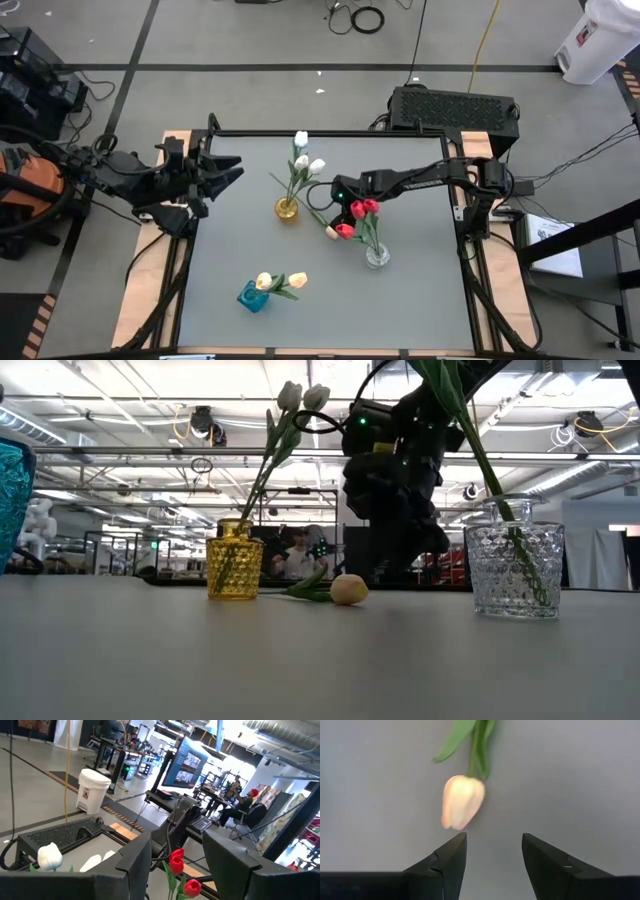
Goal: Sort flowers into vase by color
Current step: Put the yellow tulip into the blue vase
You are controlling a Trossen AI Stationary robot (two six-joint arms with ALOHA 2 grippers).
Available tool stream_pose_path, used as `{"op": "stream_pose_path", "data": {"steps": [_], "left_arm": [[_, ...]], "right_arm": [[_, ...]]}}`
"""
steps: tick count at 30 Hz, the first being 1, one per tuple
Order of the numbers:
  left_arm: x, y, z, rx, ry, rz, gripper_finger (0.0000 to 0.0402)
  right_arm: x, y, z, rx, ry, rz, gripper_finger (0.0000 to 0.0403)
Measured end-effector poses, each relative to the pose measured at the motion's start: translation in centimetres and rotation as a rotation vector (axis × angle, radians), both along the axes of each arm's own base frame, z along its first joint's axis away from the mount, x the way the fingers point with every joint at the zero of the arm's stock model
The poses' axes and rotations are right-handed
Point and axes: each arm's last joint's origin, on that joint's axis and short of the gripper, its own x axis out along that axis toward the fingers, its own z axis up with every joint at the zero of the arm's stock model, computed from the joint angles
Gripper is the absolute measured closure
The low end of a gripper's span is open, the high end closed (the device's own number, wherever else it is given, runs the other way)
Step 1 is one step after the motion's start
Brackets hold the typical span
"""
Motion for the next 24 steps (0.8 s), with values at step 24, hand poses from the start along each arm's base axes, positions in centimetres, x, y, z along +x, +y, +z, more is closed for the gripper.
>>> {"op": "stream_pose_path", "data": {"steps": [24], "left_arm": [[0.0, 0.1, -0.5, 0.027, 0.056, 0.018, 0.0218]], "right_arm": [[-1.2, -5.6, 0.1, -0.029, 0.005, -0.182, 0.022]]}}
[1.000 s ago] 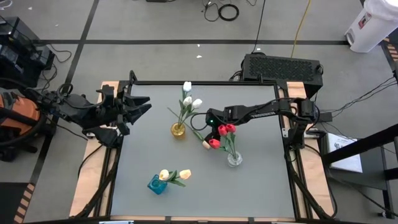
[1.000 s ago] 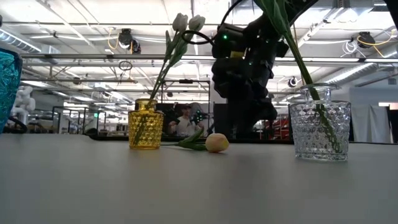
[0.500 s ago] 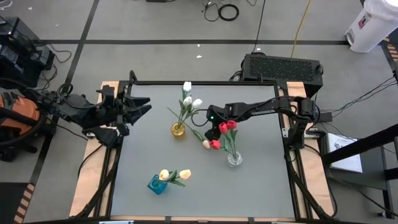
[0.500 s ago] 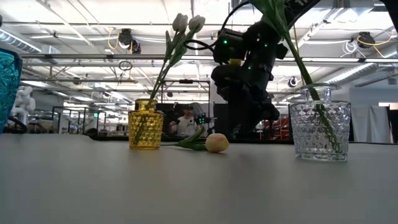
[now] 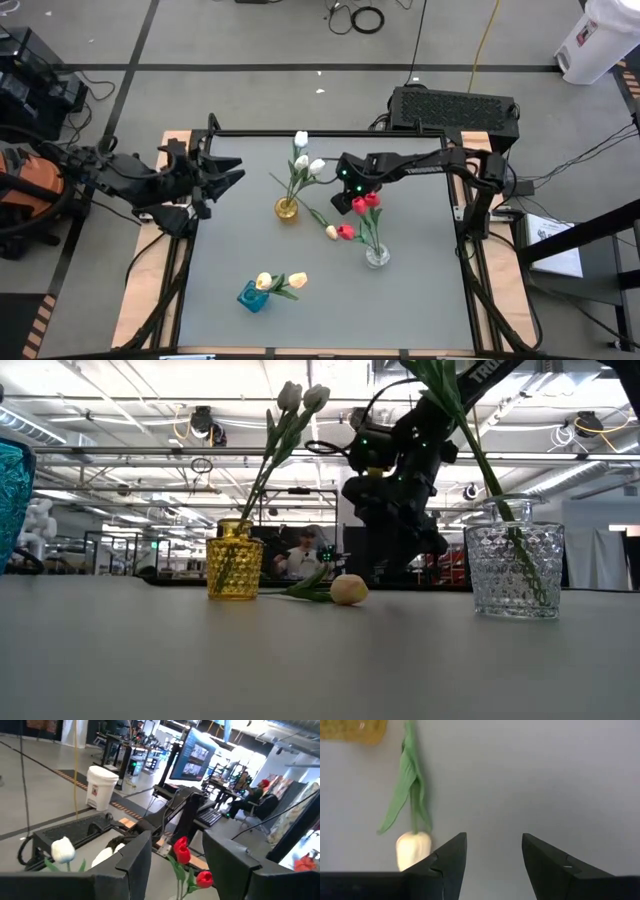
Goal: Sort flowers into vase by color
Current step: Put the yellow tulip into the blue vase
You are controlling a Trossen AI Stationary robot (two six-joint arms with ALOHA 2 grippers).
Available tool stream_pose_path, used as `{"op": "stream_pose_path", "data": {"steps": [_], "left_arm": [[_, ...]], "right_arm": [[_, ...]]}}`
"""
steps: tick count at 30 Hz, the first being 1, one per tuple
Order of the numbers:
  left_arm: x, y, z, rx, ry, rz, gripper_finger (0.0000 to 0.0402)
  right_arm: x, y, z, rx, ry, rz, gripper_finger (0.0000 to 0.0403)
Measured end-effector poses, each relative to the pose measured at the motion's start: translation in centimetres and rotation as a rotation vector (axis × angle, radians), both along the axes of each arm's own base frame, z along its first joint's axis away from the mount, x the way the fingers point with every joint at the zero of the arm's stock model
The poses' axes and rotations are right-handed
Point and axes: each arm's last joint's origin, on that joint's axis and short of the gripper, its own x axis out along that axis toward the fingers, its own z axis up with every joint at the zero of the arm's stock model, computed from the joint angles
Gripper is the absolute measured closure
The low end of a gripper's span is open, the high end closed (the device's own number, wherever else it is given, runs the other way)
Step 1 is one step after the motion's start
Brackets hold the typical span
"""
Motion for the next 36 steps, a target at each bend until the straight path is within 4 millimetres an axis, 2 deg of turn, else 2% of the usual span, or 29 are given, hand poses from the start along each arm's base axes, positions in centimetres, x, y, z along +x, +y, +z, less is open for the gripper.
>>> {"op": "stream_pose_path", "data": {"steps": [8, 13, 18, 25, 29, 36], "left_arm": [[-0.6, 0.6, -1.4, 0.096, 0.152, 0.166, 0.0218], [-1.5, 1.3, -2.4, 0.174, 0.259, 0.261, 0.0218], [-2.8, 2.3, -3.0, 0.212, 0.338, 0.269, 0.0218], [-4.7, 3.9, -4.6, 0.227, 0.547, 0.159, 0.0226], [-5.1, 4.3, -5.2, 0.283, 0.67, 0.084, 0.0226], [-3.7, 5.4, -6.3, 0.402, 0.899, 0.002, 0.0226]], "right_arm": [[-1.0, -2.6, 0.6, -0.006, -0.032, -0.02, 0.022], [-2.2, -3.9, 2.8, -0.042, -0.088, -0.053, 0.022], [-3.8, -4.6, 6.1, -0.088, -0.181, -0.089, 0.022], [-6.6, -3.5, 11.9, -0.146, -0.348, -0.13, 0.022], [-8.4, -2.4, 14.8, -0.164, -0.446, -0.154, 0.022], [-11.4, -0.5, 18.6, -0.184, -0.587, -0.212, 0.022]]}}
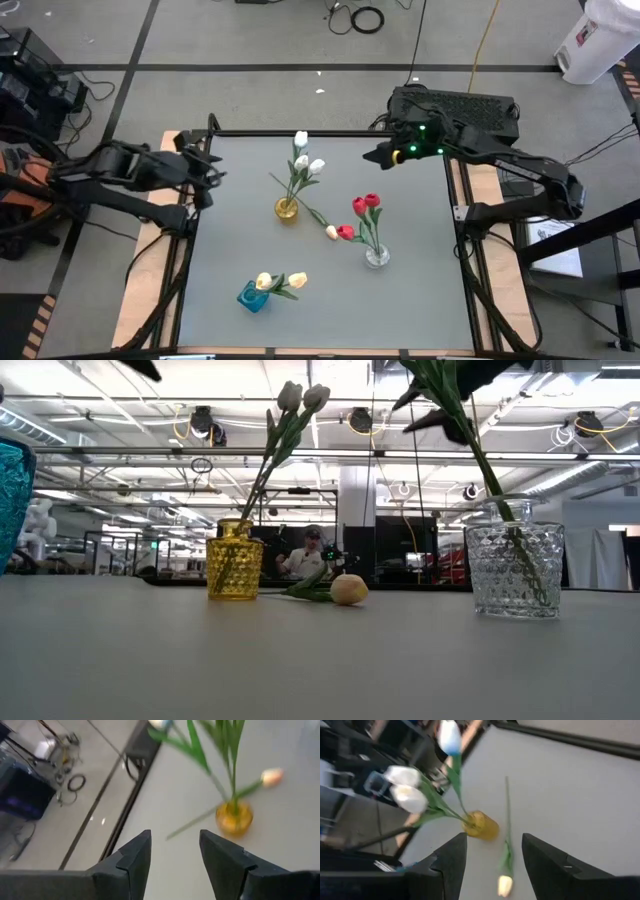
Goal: Sort flowers into vase by color
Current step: Put the yellow tulip into the blue vase
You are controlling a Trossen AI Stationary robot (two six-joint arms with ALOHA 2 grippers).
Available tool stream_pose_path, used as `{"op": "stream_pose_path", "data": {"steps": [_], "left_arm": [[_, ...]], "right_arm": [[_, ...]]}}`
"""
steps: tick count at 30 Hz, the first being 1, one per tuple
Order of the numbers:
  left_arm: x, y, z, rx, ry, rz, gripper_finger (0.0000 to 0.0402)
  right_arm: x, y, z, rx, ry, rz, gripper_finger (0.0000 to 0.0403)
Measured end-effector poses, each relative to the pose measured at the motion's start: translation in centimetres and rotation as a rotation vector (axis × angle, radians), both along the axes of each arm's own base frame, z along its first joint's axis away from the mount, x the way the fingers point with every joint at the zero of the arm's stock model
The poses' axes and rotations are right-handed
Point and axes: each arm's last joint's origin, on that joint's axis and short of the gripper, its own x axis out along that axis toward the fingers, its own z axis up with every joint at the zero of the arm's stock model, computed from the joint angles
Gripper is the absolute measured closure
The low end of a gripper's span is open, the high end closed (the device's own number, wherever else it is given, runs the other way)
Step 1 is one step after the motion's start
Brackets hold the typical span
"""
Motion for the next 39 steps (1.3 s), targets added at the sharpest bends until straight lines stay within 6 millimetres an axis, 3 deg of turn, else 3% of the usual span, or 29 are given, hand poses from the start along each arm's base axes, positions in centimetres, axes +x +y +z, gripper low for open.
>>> {"op": "stream_pose_path", "data": {"steps": [8, 23, 30, 39], "left_arm": [[2.6, 2.8, -1.9, -0.045, 0.281, -0.048, 0.0226], [5.6, 10.8, -5.0, -0.163, 0.454, -0.258, 0.0227], [7.8, 13.4, -7.6, -0.214, 0.541, -0.374, 0.0227], [10.0, 16.0, -9.3, -0.183, 0.485, -0.362, 0.0227]], "right_arm": [[-1.8, 1.8, 2.3, 0.013, -0.119, -0.005, 0.022], [-0.8, 5.2, 2.8, 0.057, -0.164, 0.067, 0.022], [-0.3, 6.7, 3.3, 0.061, -0.207, 0.112, 0.022], [-0.1, 7.3, 3.8, 0.045, -0.268, 0.152, 0.022]]}}
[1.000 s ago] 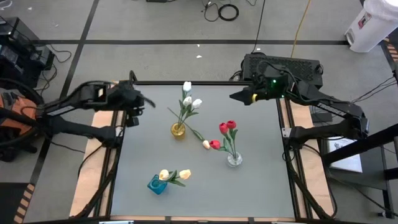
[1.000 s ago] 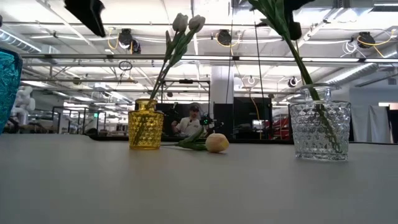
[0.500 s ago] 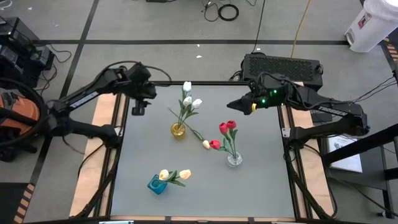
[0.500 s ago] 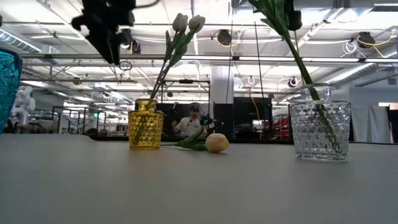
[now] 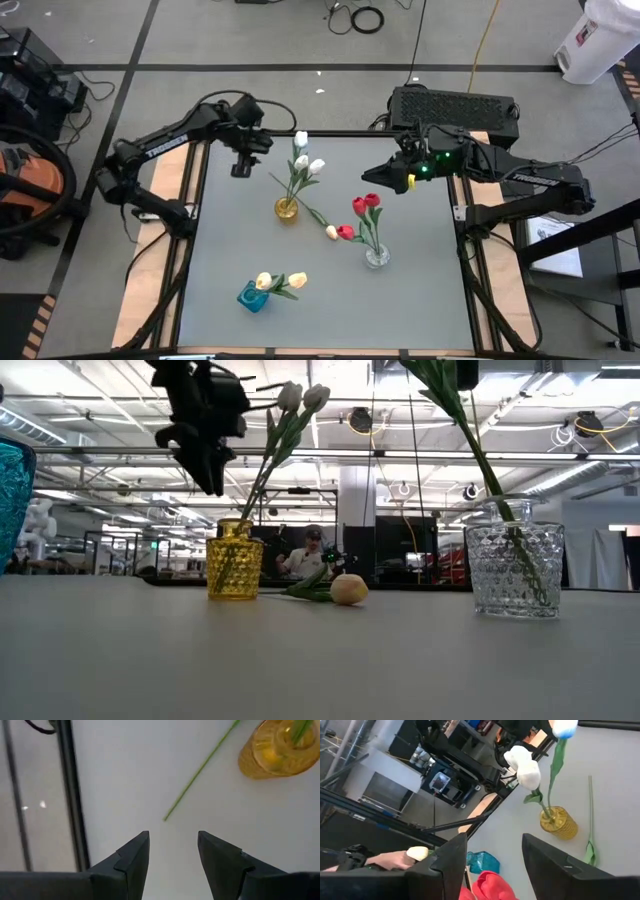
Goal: Sort flowers into vase by color
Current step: Put the yellow tulip into the blue vase
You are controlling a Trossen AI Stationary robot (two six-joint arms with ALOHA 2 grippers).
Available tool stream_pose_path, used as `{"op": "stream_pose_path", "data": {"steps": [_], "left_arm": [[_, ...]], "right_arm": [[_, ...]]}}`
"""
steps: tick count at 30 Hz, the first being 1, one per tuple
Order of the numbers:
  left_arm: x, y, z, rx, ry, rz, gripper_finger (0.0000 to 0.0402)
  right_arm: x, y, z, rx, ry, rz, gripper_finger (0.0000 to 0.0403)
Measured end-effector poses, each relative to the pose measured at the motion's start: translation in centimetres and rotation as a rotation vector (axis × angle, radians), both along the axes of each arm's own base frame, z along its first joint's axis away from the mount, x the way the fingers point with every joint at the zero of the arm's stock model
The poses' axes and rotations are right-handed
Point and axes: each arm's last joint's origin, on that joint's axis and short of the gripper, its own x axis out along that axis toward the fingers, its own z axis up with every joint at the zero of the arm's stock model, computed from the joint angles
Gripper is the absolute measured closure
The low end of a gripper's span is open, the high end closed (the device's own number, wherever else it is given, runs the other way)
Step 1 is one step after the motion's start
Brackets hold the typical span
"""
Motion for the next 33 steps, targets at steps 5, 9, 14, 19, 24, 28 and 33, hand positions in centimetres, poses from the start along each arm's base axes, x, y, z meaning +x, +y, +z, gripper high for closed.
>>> {"op": "stream_pose_path", "data": {"steps": [5, 9, 14, 19, 24, 28, 33], "left_arm": [[0.5, 1.4, -1.2, -0.052, -0.011, 0.021, 0.0227], [0.8, 2.3, -2.2, -0.065, 0.004, 0.013, 0.0227], [1.8, 3.0, -4.1, -0.121, 0.042, -0.002, 0.0227], [2.7, 3.3, -5.4, -0.137, 0.061, -0.015, 0.0227], [3.3, 3.8, -6.5, -0.147, 0.076, -0.019, 0.0227], [3.6, 4.1, -7.4, -0.16, 0.092, -0.022, 0.0227], [3.8, 4.9, -8.3, -0.157, 0.09, -0.016, 0.0227]], "right_arm": [[-0.4, 0.1, 0.3, -0.023, -0.014, 0.005, 0.022], [-1.2, 0.2, 0.9, -0.033, -0.051, 0.006, 0.022], [-3.2, 0.5, 2.3, -0.073, -0.131, 0.011, 0.022], [-5.5, 0.9, 3.5, -0.115, -0.201, 0.016, 0.022], [-8.1, 1.3, 4.4, -0.191, -0.27, 0.028, 0.022], [-10.2, 1.6, 5.2, -0.23, -0.333, 0.014, 0.022], [-12.4, 1.8, 5.8, -0.246, -0.391, -0.054, 0.022]]}}
